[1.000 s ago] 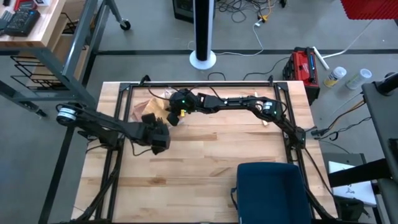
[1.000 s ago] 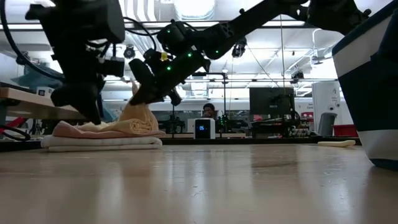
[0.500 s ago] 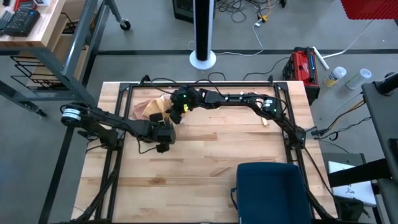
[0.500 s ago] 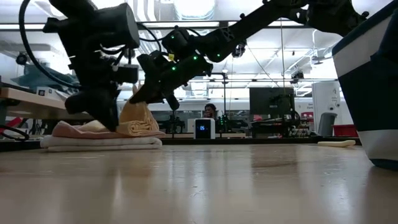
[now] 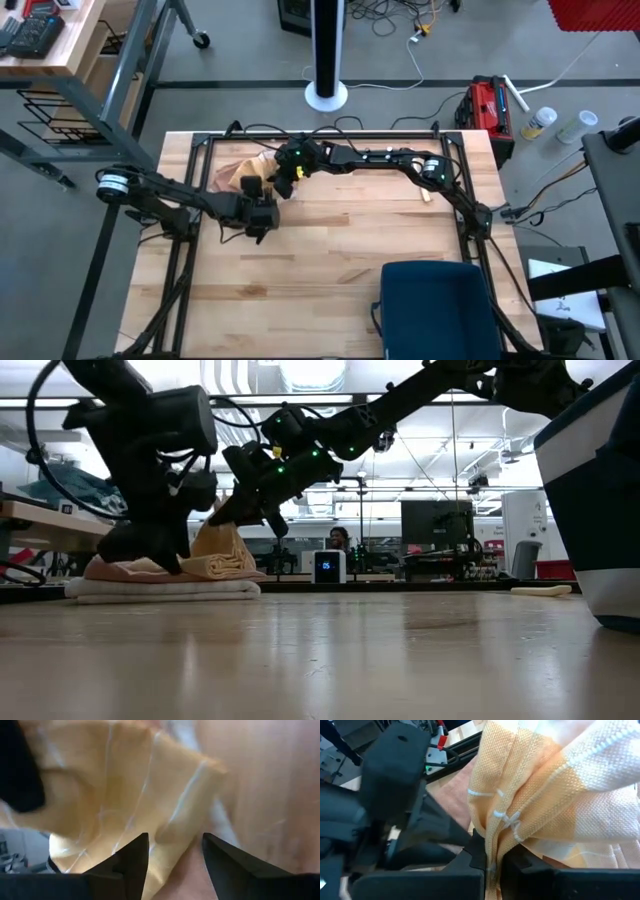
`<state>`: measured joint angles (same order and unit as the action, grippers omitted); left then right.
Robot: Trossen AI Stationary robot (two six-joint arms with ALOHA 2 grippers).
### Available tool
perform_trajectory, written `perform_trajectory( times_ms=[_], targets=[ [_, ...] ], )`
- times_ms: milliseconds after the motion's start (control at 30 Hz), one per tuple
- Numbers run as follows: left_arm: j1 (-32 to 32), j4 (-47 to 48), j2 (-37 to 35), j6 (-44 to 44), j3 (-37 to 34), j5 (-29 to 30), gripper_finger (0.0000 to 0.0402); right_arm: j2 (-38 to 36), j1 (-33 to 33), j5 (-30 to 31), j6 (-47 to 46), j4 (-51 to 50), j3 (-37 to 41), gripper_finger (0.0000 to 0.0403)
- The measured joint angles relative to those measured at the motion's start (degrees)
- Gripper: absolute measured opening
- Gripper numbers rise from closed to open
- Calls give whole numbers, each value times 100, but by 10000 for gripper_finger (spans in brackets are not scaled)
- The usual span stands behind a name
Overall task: Fold towel
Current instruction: Stack the yellow towel on top of the brown towel
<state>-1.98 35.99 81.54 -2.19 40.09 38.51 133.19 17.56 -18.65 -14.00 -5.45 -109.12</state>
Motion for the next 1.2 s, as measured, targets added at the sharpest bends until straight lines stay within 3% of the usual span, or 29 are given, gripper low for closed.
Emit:
perform_trajectory(
  times_ms=[133, 233, 500, 733, 1000, 1200],
  targets=[
    [260, -31, -2, -16, 10, 141, 181, 0, -1, 0, 2, -3, 0, 15],
    [458, -73, -2, -99, 14, -112, 163, 0, -4, -3, -40, -24, 0, 23],
    [575, -133, -7, -235, 27, -752, 14, 0, 0, -251, -136, -31, -4, 15],
    [575, -149, -20, -9, 130, -914, 32, 0, 10, -286, -155, -126, -7, 24],
    [575, -104, -279, 190, 151, -921, 5, 0, 16, -282, -151, -160, -7, 23],
    [573, -105, -679, 496, 151, -924, 38, -1, 62, -282, -175, -162, -7, 40]
  ],
)
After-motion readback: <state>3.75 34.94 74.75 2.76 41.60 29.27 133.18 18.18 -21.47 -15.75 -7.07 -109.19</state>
